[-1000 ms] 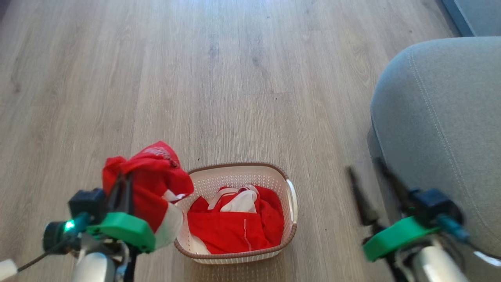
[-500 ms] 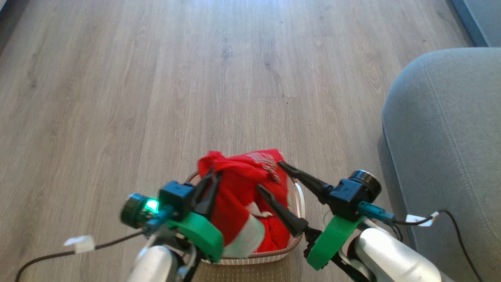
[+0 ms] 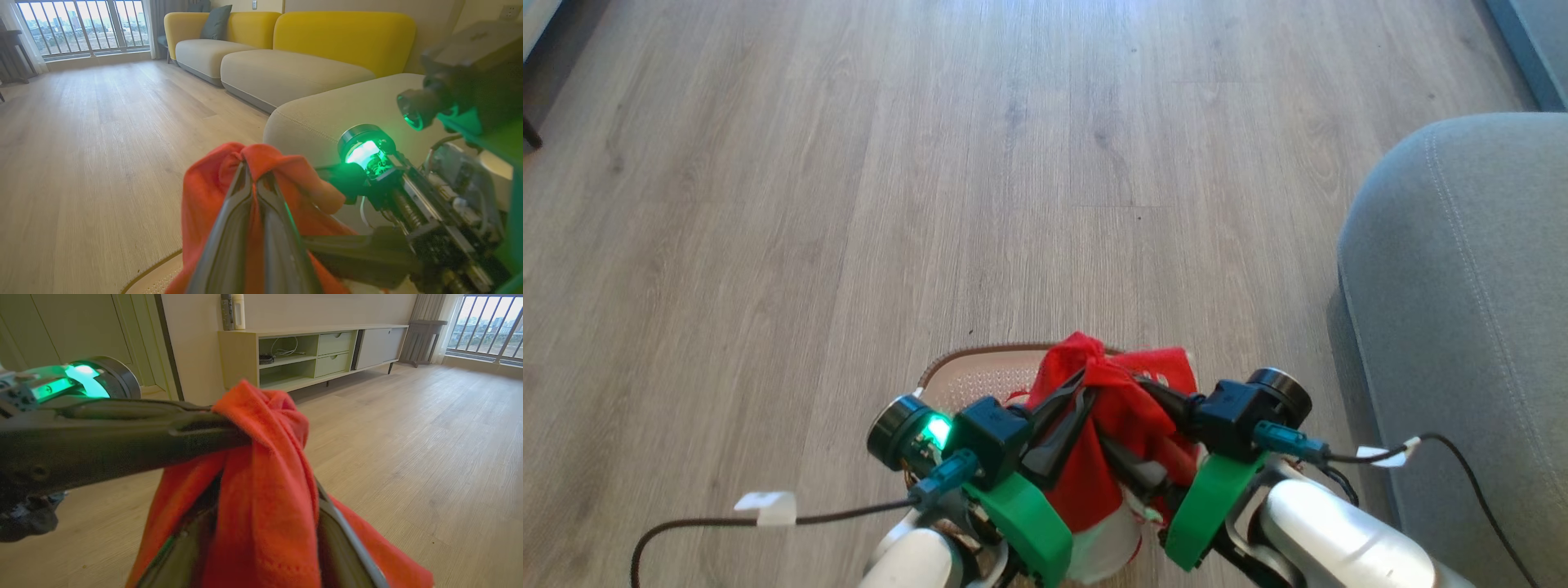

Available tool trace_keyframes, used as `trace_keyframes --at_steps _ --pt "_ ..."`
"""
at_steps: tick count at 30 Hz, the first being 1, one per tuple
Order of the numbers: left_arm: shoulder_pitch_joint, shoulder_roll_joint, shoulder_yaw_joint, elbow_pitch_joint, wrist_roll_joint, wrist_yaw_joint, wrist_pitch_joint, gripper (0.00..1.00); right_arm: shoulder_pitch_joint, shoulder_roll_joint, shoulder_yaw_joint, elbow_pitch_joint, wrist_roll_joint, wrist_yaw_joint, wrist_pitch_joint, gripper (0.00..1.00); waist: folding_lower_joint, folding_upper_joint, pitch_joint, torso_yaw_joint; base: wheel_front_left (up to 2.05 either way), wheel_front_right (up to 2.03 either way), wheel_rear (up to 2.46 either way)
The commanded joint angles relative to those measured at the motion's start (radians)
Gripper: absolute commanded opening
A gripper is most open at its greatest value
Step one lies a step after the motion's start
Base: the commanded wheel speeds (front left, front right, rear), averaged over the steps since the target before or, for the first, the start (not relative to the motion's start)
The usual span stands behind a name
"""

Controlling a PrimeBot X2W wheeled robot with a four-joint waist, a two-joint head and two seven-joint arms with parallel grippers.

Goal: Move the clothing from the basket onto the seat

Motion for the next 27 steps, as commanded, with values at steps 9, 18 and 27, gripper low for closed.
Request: trace_keyframes --at_steps 9,18,27 --pt "-0.037 0.002 0.053 -0.02 -0.019 0.029 -0.023 1.0 -0.048 -0.041 0.008 -0.026 0.054 0.007 -0.007 0.0 0.0 0.0 0.008 -0.037 0.0 0.0 0.0" --pt "-0.04 0.001 0.066 0.062 -0.029 0.049 -0.093 1.0 -0.038 -0.092 -0.092 -0.056 0.039 0.007 -0.007 0.0 0.0 0.0 0.024 -0.166 0.0 0.0 0.0" --pt "-0.09 -0.008 0.008 0.158 -0.049 0.047 -0.162 1.0 0.011 -0.145 -0.248 -0.097 0.007 0.007 -0.007 0.0 0.0 0.0 0.04 -0.357 0.0 0.0 0.0"
